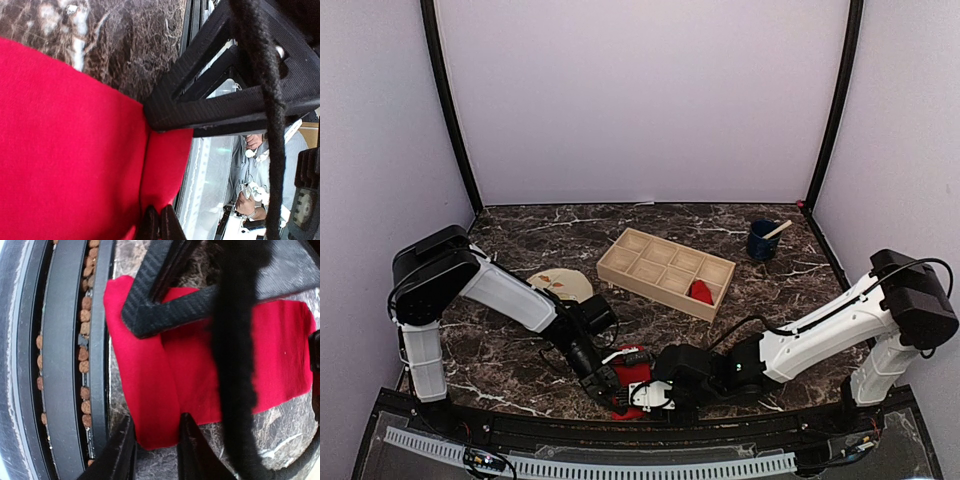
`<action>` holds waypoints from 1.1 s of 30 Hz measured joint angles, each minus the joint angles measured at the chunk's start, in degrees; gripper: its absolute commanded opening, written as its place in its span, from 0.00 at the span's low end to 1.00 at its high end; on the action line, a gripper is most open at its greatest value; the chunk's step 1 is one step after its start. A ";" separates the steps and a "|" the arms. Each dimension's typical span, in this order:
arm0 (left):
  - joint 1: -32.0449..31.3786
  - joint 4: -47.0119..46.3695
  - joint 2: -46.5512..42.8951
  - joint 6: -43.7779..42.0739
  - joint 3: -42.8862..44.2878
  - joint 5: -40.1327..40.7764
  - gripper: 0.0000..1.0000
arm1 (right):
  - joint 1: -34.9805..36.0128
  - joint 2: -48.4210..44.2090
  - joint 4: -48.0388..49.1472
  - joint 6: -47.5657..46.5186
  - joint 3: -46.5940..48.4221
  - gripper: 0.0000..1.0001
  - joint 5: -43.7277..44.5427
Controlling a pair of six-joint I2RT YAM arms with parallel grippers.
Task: Roll the socks
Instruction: Roll the sock at the center of the board.
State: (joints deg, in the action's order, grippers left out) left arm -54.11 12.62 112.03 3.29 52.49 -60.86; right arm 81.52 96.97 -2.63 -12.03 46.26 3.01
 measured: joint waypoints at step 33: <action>5.14 -10.05 -12.63 10.45 -8.39 6.60 0.21 | -1.49 1.49 0.79 1.97 0.66 0.00 -4.52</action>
State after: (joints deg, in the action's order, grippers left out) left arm -48.97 2.57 99.39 13.74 44.10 -54.26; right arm 80.03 98.45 -1.85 -10.07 46.92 -1.52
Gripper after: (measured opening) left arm 0.206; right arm 0.037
